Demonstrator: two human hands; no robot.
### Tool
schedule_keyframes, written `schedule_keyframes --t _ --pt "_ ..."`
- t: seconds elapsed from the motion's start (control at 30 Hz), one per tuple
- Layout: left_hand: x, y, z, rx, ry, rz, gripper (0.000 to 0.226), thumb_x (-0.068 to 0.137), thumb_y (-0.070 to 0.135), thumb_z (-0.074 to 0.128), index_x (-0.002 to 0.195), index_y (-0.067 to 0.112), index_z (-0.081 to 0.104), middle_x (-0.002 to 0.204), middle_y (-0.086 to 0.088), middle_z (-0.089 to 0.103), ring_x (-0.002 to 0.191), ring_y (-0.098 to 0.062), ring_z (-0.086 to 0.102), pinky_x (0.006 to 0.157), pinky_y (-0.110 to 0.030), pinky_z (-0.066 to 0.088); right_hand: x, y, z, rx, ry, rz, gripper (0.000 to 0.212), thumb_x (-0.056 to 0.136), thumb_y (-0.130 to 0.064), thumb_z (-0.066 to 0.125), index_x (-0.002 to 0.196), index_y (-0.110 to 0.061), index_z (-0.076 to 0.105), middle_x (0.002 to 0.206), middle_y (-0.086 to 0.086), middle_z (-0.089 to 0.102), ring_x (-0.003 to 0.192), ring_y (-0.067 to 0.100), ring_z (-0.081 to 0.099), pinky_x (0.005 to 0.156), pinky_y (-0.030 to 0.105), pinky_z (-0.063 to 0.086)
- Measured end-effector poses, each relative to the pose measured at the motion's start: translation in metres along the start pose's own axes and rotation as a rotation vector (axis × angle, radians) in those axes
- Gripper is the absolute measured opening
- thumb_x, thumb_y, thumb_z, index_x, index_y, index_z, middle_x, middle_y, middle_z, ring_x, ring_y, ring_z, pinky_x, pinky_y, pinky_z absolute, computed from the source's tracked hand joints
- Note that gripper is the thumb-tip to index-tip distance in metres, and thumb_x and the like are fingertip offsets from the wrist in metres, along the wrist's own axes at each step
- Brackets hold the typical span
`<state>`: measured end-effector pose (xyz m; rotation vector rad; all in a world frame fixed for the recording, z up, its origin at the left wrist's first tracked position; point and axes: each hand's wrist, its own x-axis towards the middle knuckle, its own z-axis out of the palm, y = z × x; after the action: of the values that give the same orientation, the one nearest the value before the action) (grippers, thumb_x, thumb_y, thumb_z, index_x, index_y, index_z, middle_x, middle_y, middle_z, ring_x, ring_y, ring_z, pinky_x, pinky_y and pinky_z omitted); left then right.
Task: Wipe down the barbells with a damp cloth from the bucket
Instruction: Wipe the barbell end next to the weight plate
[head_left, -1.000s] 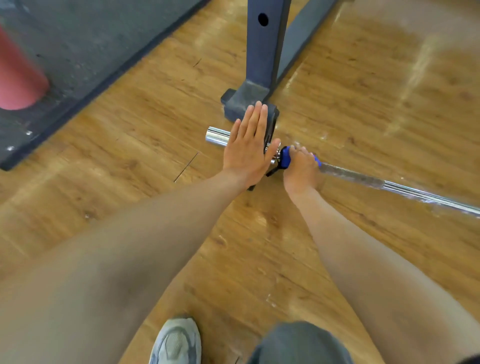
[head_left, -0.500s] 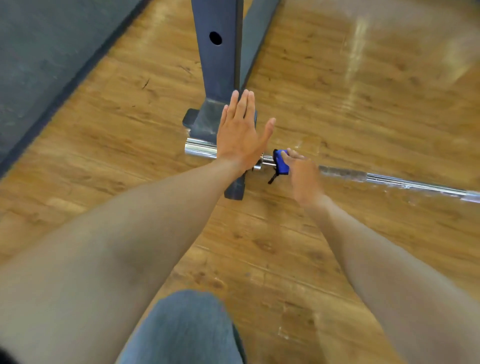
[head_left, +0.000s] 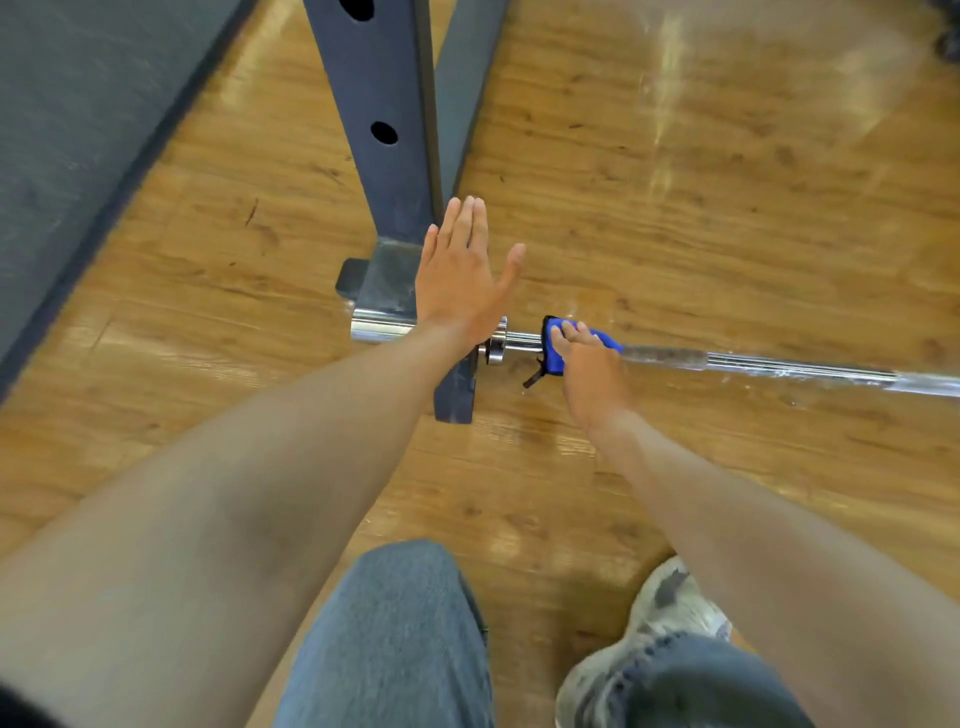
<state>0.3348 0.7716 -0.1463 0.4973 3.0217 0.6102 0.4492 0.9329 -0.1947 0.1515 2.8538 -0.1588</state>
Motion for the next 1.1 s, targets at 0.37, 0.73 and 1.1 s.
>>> schedule_keyframes --t 0.37,0.73,1.1 --pt "0.038 0.010 -0.002 0.103 0.084 0.112 0.062 0.108 0.045 0.032 0.155 0.006 0.038 0.161 -0.009 0.038 0.154 -0.022 0.025 0.126 -0.041 0.018 0.010 0.058 -0.015 -0.179 0.038 -0.095 0.062 0.089 0.012 0.048 0.147 -0.009 0.039 0.148 0.004 0.045 0.138 0.023 0.044 0.090 0.036 0.049" --pt "-0.010 0.047 0.080 0.299 -0.213 -0.015 0.058 0.111 0.038 0.017 0.159 0.007 0.026 0.169 -0.008 0.019 0.157 -0.022 0.009 0.128 -0.042 0.009 0.010 0.063 0.001 0.116 0.107 -0.057 0.056 0.091 0.005 0.051 0.143 -0.015 0.049 0.152 0.003 0.045 0.131 0.029 0.052 0.091 0.039 0.050" --pt "0.003 0.038 0.108 0.415 -0.129 0.031 0.060 0.108 0.037 0.015 0.129 0.015 0.067 0.137 0.000 0.064 0.147 -0.025 0.039 0.121 -0.051 0.024 0.011 0.052 0.029 0.257 0.366 -0.065 0.044 0.095 -0.006 0.065 0.139 -0.005 0.057 0.147 0.013 0.053 0.139 0.034 0.046 0.119 0.044 0.031"
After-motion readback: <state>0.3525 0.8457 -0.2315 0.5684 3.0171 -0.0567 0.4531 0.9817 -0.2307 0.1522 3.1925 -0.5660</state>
